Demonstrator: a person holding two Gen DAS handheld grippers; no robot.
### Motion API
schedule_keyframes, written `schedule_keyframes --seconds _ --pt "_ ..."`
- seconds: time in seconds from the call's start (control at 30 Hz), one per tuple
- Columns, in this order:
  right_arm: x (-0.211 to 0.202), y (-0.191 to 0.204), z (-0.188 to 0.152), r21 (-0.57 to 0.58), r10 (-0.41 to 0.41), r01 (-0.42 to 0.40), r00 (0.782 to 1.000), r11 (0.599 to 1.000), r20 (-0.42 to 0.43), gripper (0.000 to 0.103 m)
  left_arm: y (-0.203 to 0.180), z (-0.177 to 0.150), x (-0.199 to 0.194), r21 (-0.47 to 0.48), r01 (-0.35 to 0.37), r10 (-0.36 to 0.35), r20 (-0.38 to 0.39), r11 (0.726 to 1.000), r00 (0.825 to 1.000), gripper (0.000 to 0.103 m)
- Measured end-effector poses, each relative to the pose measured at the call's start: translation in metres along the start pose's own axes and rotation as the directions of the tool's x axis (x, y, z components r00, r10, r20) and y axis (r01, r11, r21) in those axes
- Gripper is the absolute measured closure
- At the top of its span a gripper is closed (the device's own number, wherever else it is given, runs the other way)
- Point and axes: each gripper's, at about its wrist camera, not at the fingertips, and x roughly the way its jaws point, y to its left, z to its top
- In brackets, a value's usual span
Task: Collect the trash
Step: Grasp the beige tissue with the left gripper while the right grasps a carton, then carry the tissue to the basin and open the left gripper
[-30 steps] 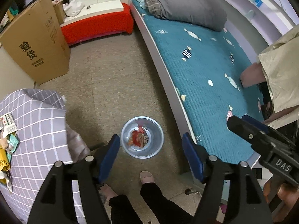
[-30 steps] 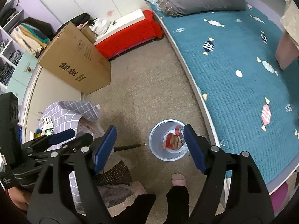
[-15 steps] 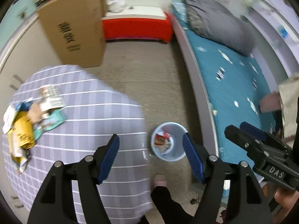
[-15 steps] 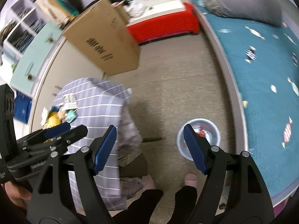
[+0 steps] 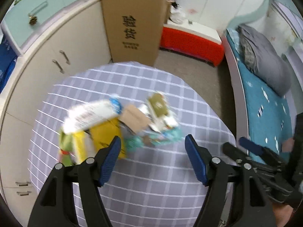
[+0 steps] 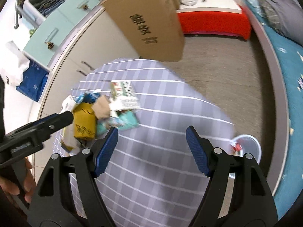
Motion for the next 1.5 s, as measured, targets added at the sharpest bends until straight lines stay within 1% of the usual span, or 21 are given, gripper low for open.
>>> schedule_keyframes --seconds 0.23,0.43,0.47,0.5,0.53,0.57,0.6,0.67,0.83,0.93,1.03,1.1,1.2,1.23,1.27,1.33,1.37,1.4,1.43,1.47,1.5 --pt "0.069 0.044 0.024 -0.015 -0.005 0.005 1.000 1.000 -0.028 0.030 0.044 0.023 0.009 0.011 -0.004 0.004 0.015 1.000 1.000 0.035" --pt "0.109 0.047 0.035 0.012 -0.020 0.021 0.998 1.000 -0.065 0.031 0.058 0.028 0.017 0.047 -0.009 0.009 0.018 0.999 1.000 0.034" --pt "0.113 0.047 0.036 0.012 -0.016 0.017 0.997 1.000 -0.074 0.044 0.058 0.029 0.019 0.048 -0.005 0.004 0.016 0.999 1.000 0.035" --pt "0.117 0.047 0.036 0.002 -0.020 0.020 0.996 1.000 -0.082 0.050 0.057 0.030 0.021 0.052 0.001 -0.002 0.013 0.999 1.000 0.035" --pt "0.117 0.047 0.037 -0.003 -0.015 0.015 0.997 1.000 -0.077 0.052 0.055 0.030 0.022 0.056 0.007 -0.007 0.012 0.998 1.000 0.035" --pt "0.117 0.045 0.038 -0.004 -0.011 0.010 0.997 1.000 -0.079 0.055 0.053 0.031 0.023 0.060 0.013 -0.014 0.011 0.998 1.000 0.035" --pt "0.115 0.045 0.038 -0.003 -0.001 0.001 0.997 1.000 -0.073 0.063 0.049 0.032 0.024 0.068 0.025 -0.025 0.009 0.997 1.000 0.035" --pt "0.104 0.041 0.041 -0.015 -0.015 0.015 0.999 1.000 -0.049 0.069 0.038 0.033 0.026 0.090 0.047 -0.048 0.006 0.995 0.999 0.035" --pt "0.074 0.014 0.037 0.024 -0.058 0.058 0.998 0.998 -0.003 0.070 0.000 0.036 0.036 0.166 0.074 -0.072 -0.018 0.983 0.997 0.035" --pt "0.055 -0.008 0.031 0.072 -0.080 0.078 0.997 0.994 0.022 0.071 -0.021 0.035 0.058 0.195 0.056 -0.042 -0.079 0.979 0.996 0.035" --pt "0.044 -0.023 0.024 0.098 -0.087 0.083 0.996 0.992 0.030 0.071 -0.028 0.035 0.082 0.176 0.039 -0.016 -0.134 0.984 0.991 0.035" --pt "0.038 -0.030 0.020 0.111 -0.088 0.084 0.995 0.990 0.040 0.072 -0.030 0.035 0.098 0.180 -0.004 0.033 -0.155 0.984 0.987 0.035" --pt "0.033 -0.037 0.015 0.125 -0.078 0.072 0.996 0.990 0.047 0.072 -0.026 0.033 0.119 0.171 -0.045 0.078 -0.193 0.984 0.978 0.036" --pt "0.031 -0.038 0.013 0.126 -0.074 0.067 0.996 0.990 0.049 0.072 -0.026 0.032 0.125 0.172 -0.046 0.080 -0.200 0.984 0.976 0.037" --pt "0.029 -0.039 0.012 0.126 -0.069 0.062 0.996 0.990 0.051 0.072 -0.026 0.033 0.130 0.179 -0.053 0.091 -0.209 0.982 0.974 0.042" --pt "0.027 -0.038 0.009 0.125 -0.057 0.050 0.997 0.991 0.053 0.072 -0.027 0.032 0.138 0.201 -0.088 0.131 -0.216 0.976 0.968 0.046" --pt "0.026 -0.038 0.008 0.125 -0.052 0.045 0.997 0.991 0.054 0.072 -0.027 0.032 0.141 0.209 -0.093 0.139 -0.218 0.973 0.966 0.051" --pt "0.024 -0.038 0.007 0.126 -0.044 0.037 0.998 0.991 0.053 0.072 -0.027 0.031 0.144 0.219 -0.111 0.159 -0.217 0.969 0.963 0.057" --pt "0.023 -0.038 0.006 0.125 -0.038 0.031 0.998 0.992 0.052 0.072 -0.027 0.031 0.144 0.224 -0.132 0.180 -0.213 0.966 0.960 0.072" --pt "0.020 -0.041 0.005 0.124 -0.034 0.028 0.998 0.992 0.052 0.072 -0.027 0.031 0.143 0.224 -0.146 0.193 -0.205 0.964 0.960 0.076" --pt "0.018 -0.042 0.003 0.123 -0.029 0.022 0.998 0.992 0.053 0.072 -0.025 0.032 0.141 0.210 -0.127 0.171 -0.206 0.969 0.963 0.079"
